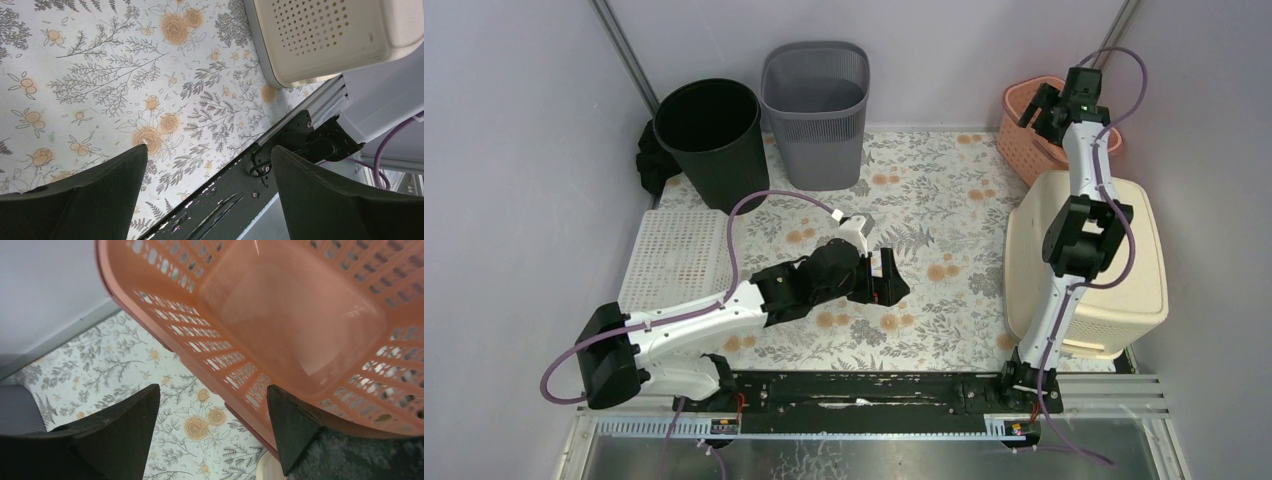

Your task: Turn the large container upside down

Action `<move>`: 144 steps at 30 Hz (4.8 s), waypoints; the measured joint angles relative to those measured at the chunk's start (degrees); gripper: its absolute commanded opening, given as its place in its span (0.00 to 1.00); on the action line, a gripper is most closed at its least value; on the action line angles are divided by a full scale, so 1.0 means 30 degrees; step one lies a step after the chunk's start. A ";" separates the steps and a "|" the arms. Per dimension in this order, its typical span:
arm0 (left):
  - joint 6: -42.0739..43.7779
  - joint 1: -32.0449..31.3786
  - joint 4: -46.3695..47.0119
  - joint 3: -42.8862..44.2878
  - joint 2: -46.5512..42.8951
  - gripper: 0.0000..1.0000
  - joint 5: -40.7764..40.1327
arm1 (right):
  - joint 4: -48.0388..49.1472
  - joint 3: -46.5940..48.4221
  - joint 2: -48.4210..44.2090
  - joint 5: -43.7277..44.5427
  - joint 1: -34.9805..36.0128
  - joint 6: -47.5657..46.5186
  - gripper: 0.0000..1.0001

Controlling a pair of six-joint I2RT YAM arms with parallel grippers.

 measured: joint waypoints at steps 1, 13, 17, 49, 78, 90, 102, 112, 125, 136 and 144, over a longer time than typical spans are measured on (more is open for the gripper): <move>0.0058 0.0000 -0.0087 0.0000 -0.0015 1.00 -0.0044 | 0.0109 -0.0058 0.0255 -0.0080 0.0000 -0.0029 0.83; 0.0138 0.0022 -0.0335 -0.0007 -0.0029 1.00 -0.0219 | 0.1195 -0.1319 0.1406 -0.0794 0.0328 -0.0816 0.36; 0.0131 0.0124 -0.0379 -0.0102 -0.0058 1.00 -0.0379 | 0.1166 0.0138 0.2448 -0.0918 0.0758 -0.1479 0.21; -0.0233 0.2149 -0.2608 -0.1042 -0.6470 1.00 -0.2514 | 0.5610 -1.5613 -1.6181 -0.7796 0.5734 0.3993 0.00; -0.1523 0.2229 -1.1089 0.0546 -1.4630 1.00 -0.7009 | 2.5223 -2.6971 -1.3464 -0.8546 1.8564 1.8906 0.00; -0.2113 0.2229 -1.2451 0.0233 -1.5096 1.00 -0.7577 | 3.7813 -2.7809 -0.6142 -0.6958 1.9351 2.6629 0.00; -0.2171 0.2229 -1.2356 -0.0743 -1.2990 1.00 -0.7832 | 4.0916 -2.9769 -0.5748 -0.5741 1.9394 2.8013 0.01; -0.1719 0.2251 -0.9967 -0.1464 -0.9515 1.00 -0.7490 | 4.2162 -3.2115 -0.6317 -0.5493 1.8098 2.8174 0.43; -0.0393 0.2390 -0.7927 -0.0415 -0.6222 1.00 -0.6827 | 2.9820 -3.2968 -1.4426 -0.5829 1.7813 2.1485 0.73; -0.0189 0.2353 -0.5304 0.0510 -0.2922 1.00 -0.4517 | 1.3690 -3.1328 -2.2076 -0.1406 1.7930 1.4010 0.85; 0.0270 0.2353 -0.3934 0.2098 -0.1224 1.00 -0.3512 | 1.2473 -3.2822 -2.5594 0.0015 1.7974 1.3260 0.46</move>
